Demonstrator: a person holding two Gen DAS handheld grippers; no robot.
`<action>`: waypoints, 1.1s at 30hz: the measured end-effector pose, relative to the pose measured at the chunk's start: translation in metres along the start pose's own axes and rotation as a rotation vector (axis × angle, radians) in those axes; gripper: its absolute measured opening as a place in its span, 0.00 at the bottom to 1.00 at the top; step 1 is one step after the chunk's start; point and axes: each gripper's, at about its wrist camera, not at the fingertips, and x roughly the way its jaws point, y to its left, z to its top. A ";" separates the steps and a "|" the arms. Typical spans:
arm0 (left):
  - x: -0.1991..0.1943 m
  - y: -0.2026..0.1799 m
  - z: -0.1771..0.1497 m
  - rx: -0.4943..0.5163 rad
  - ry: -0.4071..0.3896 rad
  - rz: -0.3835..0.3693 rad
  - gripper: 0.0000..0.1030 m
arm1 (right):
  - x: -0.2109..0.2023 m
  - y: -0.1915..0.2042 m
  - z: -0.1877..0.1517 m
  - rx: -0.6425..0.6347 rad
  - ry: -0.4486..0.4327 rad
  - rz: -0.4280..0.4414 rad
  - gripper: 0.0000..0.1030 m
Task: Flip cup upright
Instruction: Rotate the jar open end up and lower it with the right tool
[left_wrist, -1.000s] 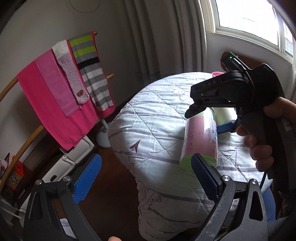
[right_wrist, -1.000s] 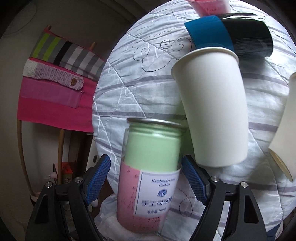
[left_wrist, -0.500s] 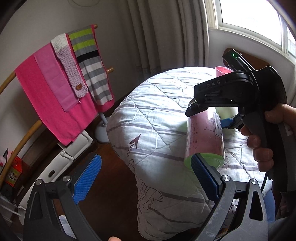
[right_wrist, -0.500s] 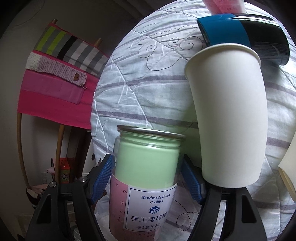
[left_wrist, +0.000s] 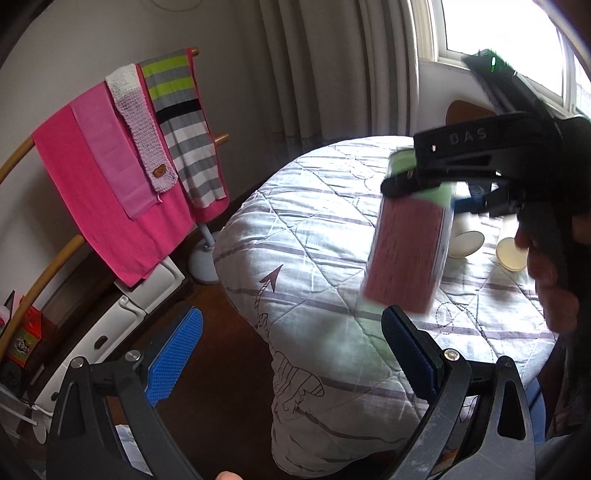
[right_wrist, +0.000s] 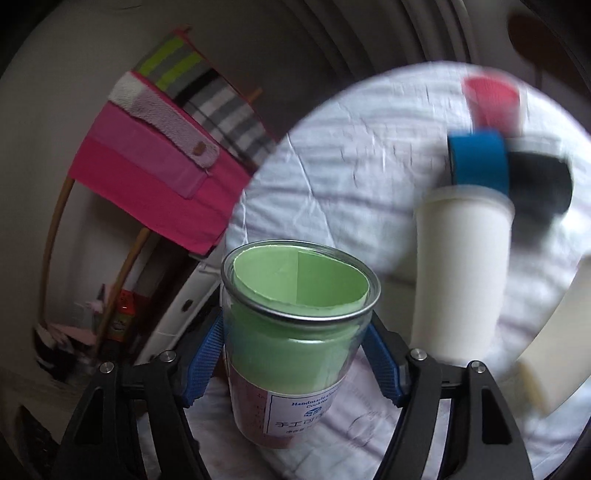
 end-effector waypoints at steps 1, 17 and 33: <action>0.000 0.000 0.000 -0.003 0.000 -0.002 0.96 | -0.003 0.005 0.003 -0.053 -0.026 -0.024 0.70; 0.005 -0.009 0.001 0.000 0.009 -0.035 0.96 | -0.020 0.039 -0.010 -0.482 -0.223 -0.300 0.70; 0.003 -0.018 0.001 0.002 0.011 -0.073 0.96 | -0.023 0.042 -0.049 -0.649 -0.173 -0.301 0.71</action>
